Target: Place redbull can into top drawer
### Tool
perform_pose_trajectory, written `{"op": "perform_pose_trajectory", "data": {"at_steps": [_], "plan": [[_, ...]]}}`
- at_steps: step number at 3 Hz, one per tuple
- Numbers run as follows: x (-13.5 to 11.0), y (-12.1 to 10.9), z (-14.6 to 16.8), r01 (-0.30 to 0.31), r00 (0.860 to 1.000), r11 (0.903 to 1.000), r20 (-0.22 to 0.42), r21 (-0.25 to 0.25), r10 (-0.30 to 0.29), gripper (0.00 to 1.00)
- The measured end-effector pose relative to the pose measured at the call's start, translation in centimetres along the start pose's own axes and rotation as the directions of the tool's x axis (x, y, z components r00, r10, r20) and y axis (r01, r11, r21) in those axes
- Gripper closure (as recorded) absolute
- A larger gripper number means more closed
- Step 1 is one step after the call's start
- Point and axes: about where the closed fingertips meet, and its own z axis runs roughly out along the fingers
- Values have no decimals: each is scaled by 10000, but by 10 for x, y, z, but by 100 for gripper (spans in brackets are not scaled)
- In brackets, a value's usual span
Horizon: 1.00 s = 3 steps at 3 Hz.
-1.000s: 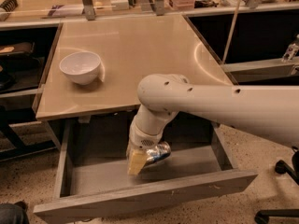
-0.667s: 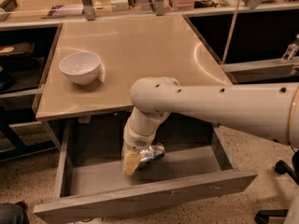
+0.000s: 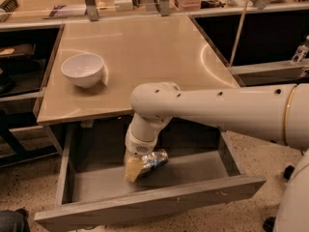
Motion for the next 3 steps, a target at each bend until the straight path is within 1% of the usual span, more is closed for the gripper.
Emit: {"op": "perform_pose_trajectory", "data": {"at_steps": [3], "plan": [[0,0,0,1,10000,10000,-1,-1,-1,13]]}}
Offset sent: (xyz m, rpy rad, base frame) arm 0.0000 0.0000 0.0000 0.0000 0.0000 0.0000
